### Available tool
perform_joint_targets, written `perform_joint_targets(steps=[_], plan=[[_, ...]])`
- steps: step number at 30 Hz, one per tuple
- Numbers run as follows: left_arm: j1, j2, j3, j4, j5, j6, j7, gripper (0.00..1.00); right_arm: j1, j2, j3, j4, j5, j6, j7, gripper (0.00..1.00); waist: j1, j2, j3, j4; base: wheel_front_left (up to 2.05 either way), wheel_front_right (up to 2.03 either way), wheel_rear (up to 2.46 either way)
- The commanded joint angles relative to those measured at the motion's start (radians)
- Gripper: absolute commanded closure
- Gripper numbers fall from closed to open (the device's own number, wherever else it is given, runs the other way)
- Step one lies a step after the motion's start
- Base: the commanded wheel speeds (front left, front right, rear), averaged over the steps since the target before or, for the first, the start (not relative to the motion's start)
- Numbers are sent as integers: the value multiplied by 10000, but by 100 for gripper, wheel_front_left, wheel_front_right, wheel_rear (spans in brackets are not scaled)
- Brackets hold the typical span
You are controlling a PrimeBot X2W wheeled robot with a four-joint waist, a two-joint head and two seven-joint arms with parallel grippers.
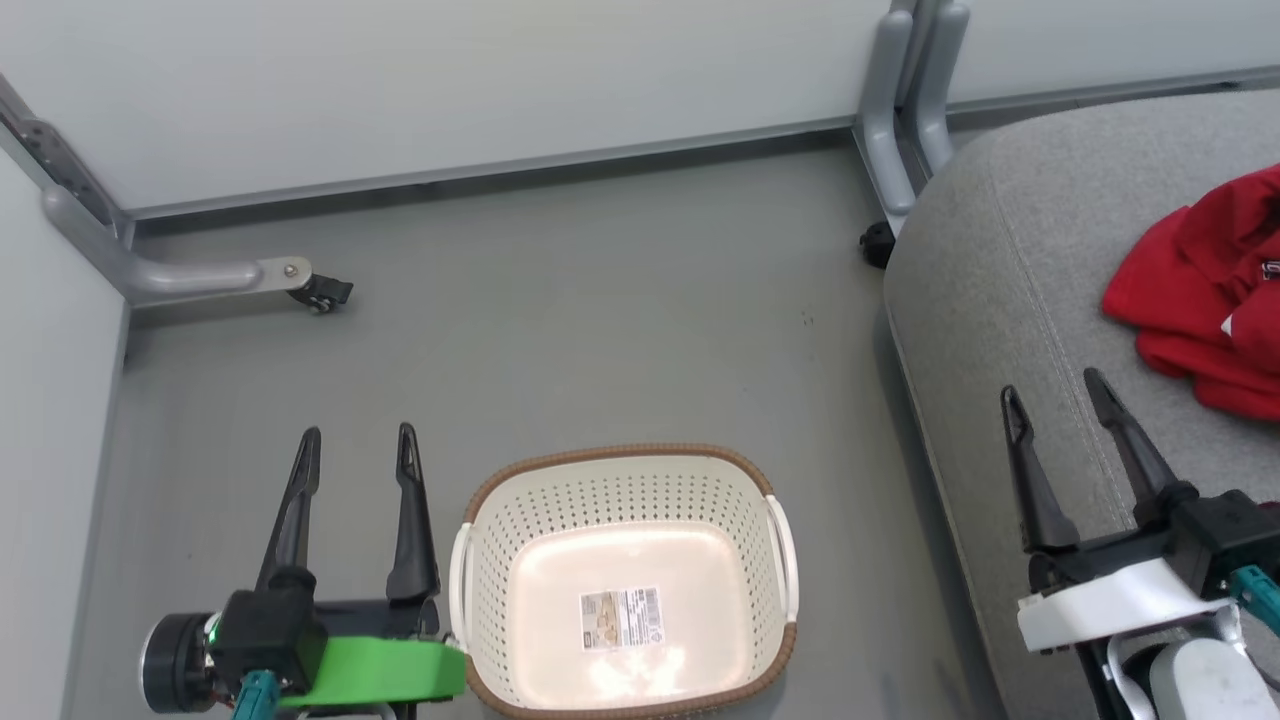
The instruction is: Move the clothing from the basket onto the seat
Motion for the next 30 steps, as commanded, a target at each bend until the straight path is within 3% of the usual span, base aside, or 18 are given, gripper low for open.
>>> perform_joint_targets(steps=[1, 9, 28, 29, 30], plan=[[324, -19, 112, -25, 119, -128, -3, 0, 303, 77, 59, -55, -9, -14, -4, 0, 1, 0, -608, 325, 0, 0, 0], [1478, -74, 594, -163, 203, -673, -3, 0, 1274, 408, 292, -259, 57, -14, -4, 0, 1, 0, -1250, 333, 0, 0, 0], [2027, -81, 612, -3, 213, -442, -3, 0, 2156, 493, 435, -442, 153, -15, -4, 0, 1, 0, -1646, 351, 0, 0, 0], [1941, -77, 590, 19, 205, -478, 0, 100, 2011, 539, 447, -437, 123, 0, 0, 100, 1, 0, -1647, 350, 0, 0, 0], [1952, -77, 573, 68, 194, -479, 2, 100, 2015, 544, 453, -402, 134, 0, -2, 100, 1, 0, -1647, 348, 0, 0, 0]])
